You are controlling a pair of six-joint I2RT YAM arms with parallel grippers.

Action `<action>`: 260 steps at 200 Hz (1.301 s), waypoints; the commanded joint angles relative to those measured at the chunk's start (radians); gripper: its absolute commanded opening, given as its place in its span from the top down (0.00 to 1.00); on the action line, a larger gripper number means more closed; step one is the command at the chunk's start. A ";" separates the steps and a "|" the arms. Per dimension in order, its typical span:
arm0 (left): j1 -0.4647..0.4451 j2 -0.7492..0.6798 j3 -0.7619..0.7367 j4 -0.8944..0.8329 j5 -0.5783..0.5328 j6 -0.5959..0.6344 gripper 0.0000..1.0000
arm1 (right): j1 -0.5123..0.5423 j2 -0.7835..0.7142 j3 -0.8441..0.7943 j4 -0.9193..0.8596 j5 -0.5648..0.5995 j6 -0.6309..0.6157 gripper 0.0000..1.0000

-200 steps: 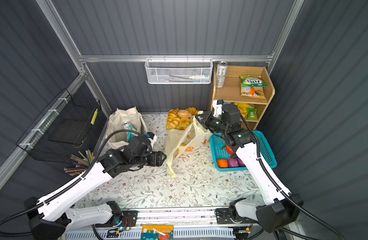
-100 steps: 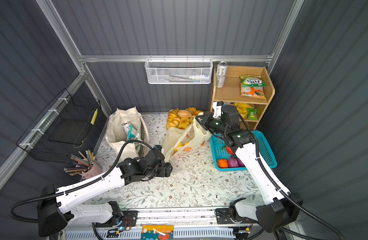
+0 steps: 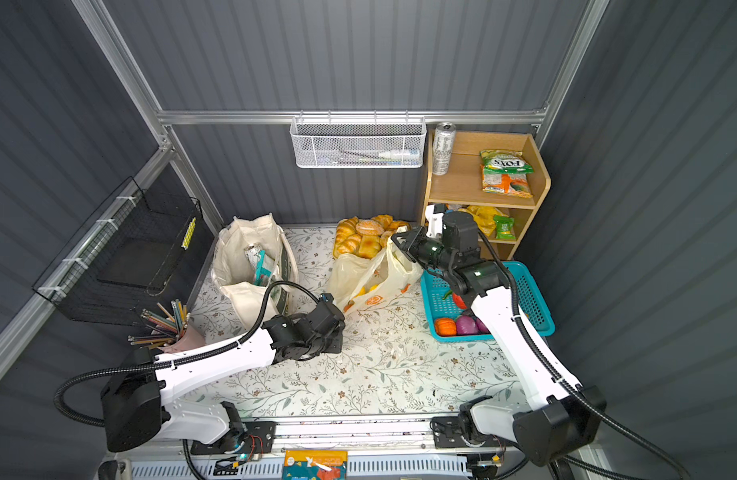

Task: Place the mixed food into the grocery bags and tie them

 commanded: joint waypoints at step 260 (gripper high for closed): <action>0.312 0.046 0.602 0.055 0.319 0.023 1.00 | 0.000 -0.147 0.196 -0.361 -0.054 -0.447 0.35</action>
